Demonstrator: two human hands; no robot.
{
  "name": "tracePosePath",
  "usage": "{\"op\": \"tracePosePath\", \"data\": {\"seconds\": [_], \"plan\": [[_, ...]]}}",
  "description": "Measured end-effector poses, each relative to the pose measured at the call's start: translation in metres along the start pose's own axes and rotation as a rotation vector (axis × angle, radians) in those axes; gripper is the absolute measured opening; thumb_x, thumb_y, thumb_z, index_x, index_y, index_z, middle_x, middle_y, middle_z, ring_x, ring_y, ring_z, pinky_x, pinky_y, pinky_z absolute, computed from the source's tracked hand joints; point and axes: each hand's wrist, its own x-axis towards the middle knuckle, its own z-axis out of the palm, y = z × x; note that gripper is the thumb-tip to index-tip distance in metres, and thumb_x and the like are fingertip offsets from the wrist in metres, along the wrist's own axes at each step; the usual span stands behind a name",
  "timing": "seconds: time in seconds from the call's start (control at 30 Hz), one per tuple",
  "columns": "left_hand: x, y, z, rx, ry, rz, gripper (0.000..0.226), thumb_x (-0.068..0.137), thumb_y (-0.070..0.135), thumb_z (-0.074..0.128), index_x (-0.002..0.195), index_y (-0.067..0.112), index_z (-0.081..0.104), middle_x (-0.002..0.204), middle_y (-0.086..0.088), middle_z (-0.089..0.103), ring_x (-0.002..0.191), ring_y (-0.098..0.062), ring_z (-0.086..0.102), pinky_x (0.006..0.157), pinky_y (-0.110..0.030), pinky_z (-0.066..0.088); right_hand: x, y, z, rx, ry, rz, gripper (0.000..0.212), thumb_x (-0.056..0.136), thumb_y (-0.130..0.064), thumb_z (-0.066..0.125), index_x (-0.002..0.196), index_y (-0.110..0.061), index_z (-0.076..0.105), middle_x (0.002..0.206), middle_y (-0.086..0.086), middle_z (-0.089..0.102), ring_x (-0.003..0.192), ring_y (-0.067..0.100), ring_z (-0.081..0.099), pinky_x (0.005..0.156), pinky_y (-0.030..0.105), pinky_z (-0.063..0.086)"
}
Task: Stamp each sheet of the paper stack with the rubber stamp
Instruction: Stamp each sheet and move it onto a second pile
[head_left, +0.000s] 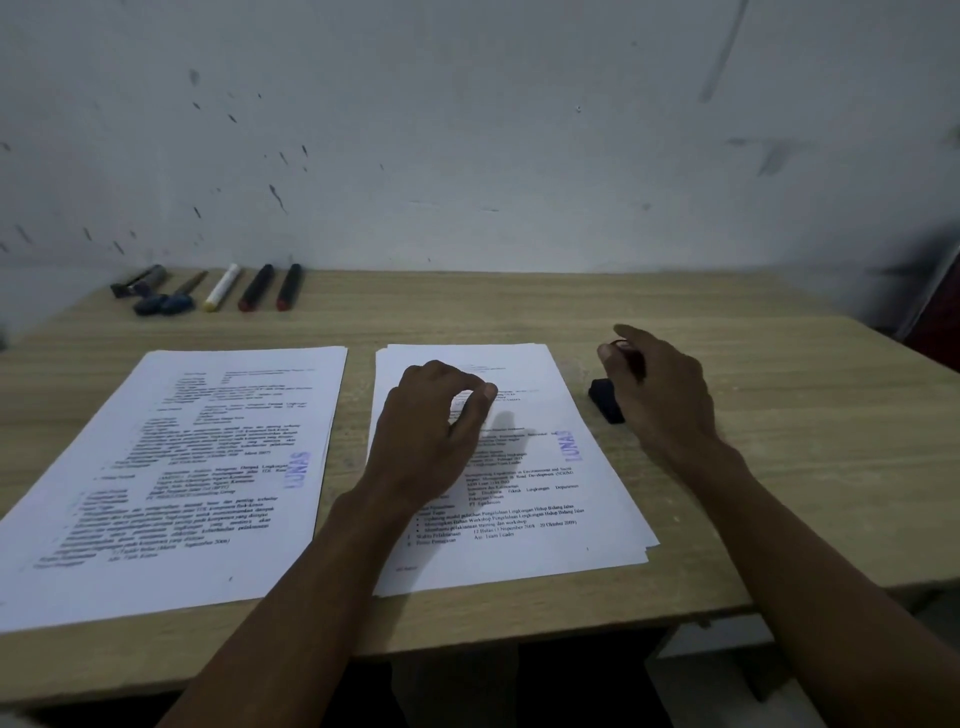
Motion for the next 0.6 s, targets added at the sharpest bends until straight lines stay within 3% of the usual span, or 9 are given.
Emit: {"op": "tracePosePath", "data": {"seconds": [0.13,0.27,0.33,0.4,0.5,0.6], "plan": [[0.000,0.000,-0.002,0.054,0.044,-0.081,0.033,0.091,0.041,0.052,0.101,0.016,0.072,0.104,-0.001,0.068,0.104,-0.021,0.058,0.089,-0.039,0.045,-0.002,-0.001,0.001,0.077,0.026,0.047,0.054,0.092,-0.051,0.057,0.138,-0.023,0.052,0.124,0.003,0.065,0.118,0.024,0.057,0.099,0.045,0.046],[-0.003,-0.002,-0.007,0.195,0.175,-0.248,0.034,0.088,0.037,0.060,0.106,0.010,0.070,0.109,-0.009,0.066,0.105,-0.027,0.059,0.086,-0.040,0.047,-0.015,-0.003,-0.002,0.061,0.071,0.145,0.073,0.076,-0.063,0.069,0.131,-0.022,0.043,0.105,0.006,0.064,0.097,0.026,0.061,0.083,0.047,0.051],[-0.004,-0.003,-0.010,0.361,0.179,-0.375,0.043,0.086,0.045,0.059,0.104,0.008,0.067,0.109,-0.012,0.062,0.104,-0.031,0.056,0.079,-0.040,0.044,-0.028,-0.003,-0.003,0.011,0.115,0.150,0.063,0.074,-0.058,0.073,0.114,-0.021,0.041,0.093,0.003,0.063,0.084,0.026,0.062,0.066,0.040,0.048],[-0.006,-0.005,-0.012,0.487,0.082,-0.500,0.053,0.083,0.057,0.056,0.099,0.007,0.064,0.111,-0.014,0.056,0.107,-0.034,0.051,0.080,-0.043,0.042,-0.043,-0.003,0.000,-0.046,0.075,0.125,0.053,0.076,-0.053,0.073,0.103,-0.023,0.038,0.084,-0.002,0.060,0.074,0.023,0.060,0.059,0.032,0.040],[-0.009,-0.008,-0.011,0.505,-0.048,-0.578,0.058,0.079,0.065,0.056,0.099,0.010,0.059,0.119,-0.013,0.048,0.114,-0.034,0.045,0.087,-0.046,0.040,-0.063,-0.007,0.006,-0.147,-0.060,0.075,0.049,0.077,-0.060,0.068,0.102,-0.026,0.042,0.085,-0.008,0.057,0.077,0.017,0.058,0.060,0.031,0.041],[-0.008,-0.007,-0.011,0.470,-0.047,-0.615,0.063,0.075,0.066,0.061,0.103,0.010,0.058,0.121,-0.013,0.046,0.115,-0.035,0.044,0.088,-0.046,0.040,-0.072,-0.011,0.011,-0.245,-0.128,0.027,0.051,0.078,-0.065,0.063,0.108,-0.026,0.051,0.099,-0.007,0.060,0.093,0.017,0.058,0.070,0.033,0.049]]}}
